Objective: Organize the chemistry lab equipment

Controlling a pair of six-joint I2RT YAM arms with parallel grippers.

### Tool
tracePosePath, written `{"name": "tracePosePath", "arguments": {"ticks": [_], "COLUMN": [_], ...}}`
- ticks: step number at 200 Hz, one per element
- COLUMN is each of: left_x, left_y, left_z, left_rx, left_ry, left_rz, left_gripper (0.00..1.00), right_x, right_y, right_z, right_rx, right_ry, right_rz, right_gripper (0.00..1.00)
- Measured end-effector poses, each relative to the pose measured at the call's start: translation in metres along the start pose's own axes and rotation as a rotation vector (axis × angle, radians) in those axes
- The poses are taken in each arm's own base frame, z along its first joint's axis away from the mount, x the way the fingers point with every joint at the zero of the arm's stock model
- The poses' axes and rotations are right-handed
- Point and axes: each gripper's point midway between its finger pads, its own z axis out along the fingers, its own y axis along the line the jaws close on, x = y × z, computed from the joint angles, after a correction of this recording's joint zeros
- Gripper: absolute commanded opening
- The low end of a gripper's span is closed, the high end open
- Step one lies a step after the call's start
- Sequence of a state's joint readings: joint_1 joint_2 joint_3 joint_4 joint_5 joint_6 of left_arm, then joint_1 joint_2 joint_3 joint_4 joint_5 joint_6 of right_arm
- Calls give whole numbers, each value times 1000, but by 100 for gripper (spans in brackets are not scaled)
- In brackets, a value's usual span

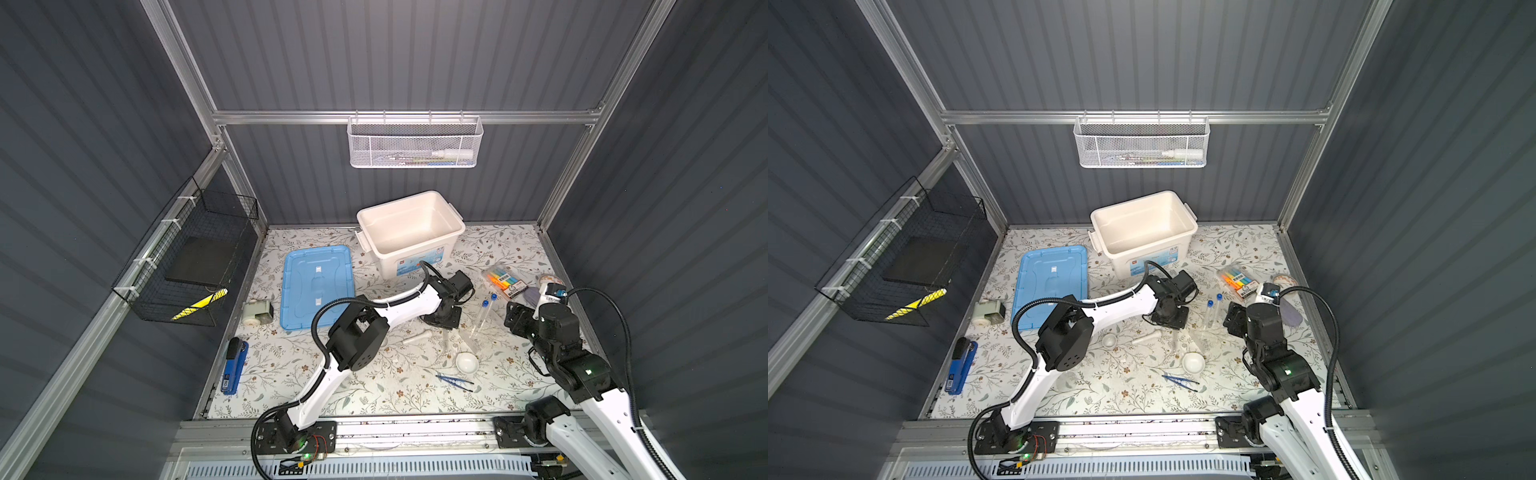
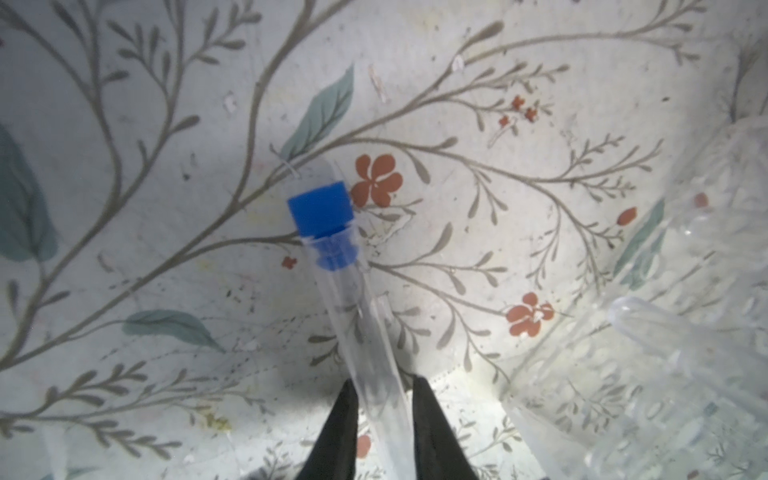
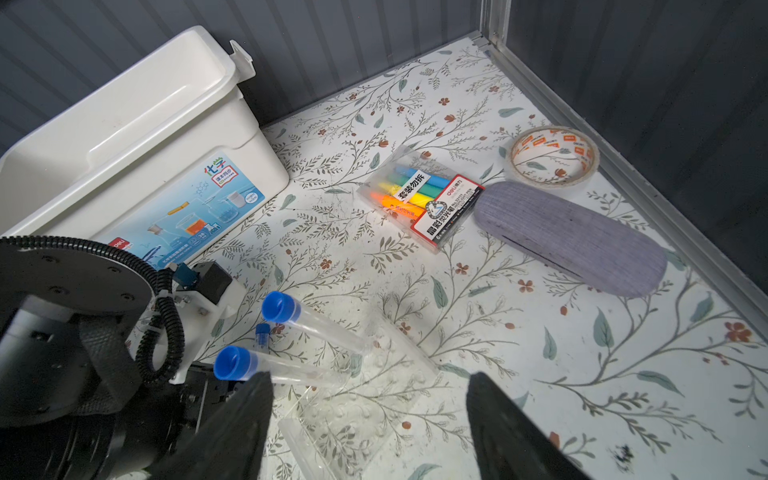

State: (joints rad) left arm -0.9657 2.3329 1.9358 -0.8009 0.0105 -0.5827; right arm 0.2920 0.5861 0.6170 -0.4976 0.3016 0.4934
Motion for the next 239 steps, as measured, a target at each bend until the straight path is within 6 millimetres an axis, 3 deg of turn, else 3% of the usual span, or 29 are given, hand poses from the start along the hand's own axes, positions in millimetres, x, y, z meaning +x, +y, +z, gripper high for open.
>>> {"name": "tracePosePath", "arguments": {"ticks": [34, 93, 129, 139, 158, 239], "left_x": [-7, -42, -57, -57, -57, -28], "left_y": [9, 26, 32, 33, 34, 44], "left_z": [0, 4, 5, 5, 4, -2], "left_rx": [9, 14, 1, -6, -10, -40], "left_ry": [1, -44, -71, -71, -74, -21], "left_rz": [-10, 0, 34, 48, 63, 79], "left_gripper": [18, 18, 27, 35, 39, 36], "right_x": [1, 3, -2, -3, -2, -1], "right_y": [0, -2, -1, -1, -1, 0], "right_z": [0, -3, -6, -6, -6, -6], "right_rx": [0, 8, 8, 8, 9, 5], "right_ry": [6, 22, 17, 16, 19, 25], "right_rz": [-2, -7, -4, -3, -4, -4], "right_gripper": [76, 75, 75, 75, 74, 74]}}
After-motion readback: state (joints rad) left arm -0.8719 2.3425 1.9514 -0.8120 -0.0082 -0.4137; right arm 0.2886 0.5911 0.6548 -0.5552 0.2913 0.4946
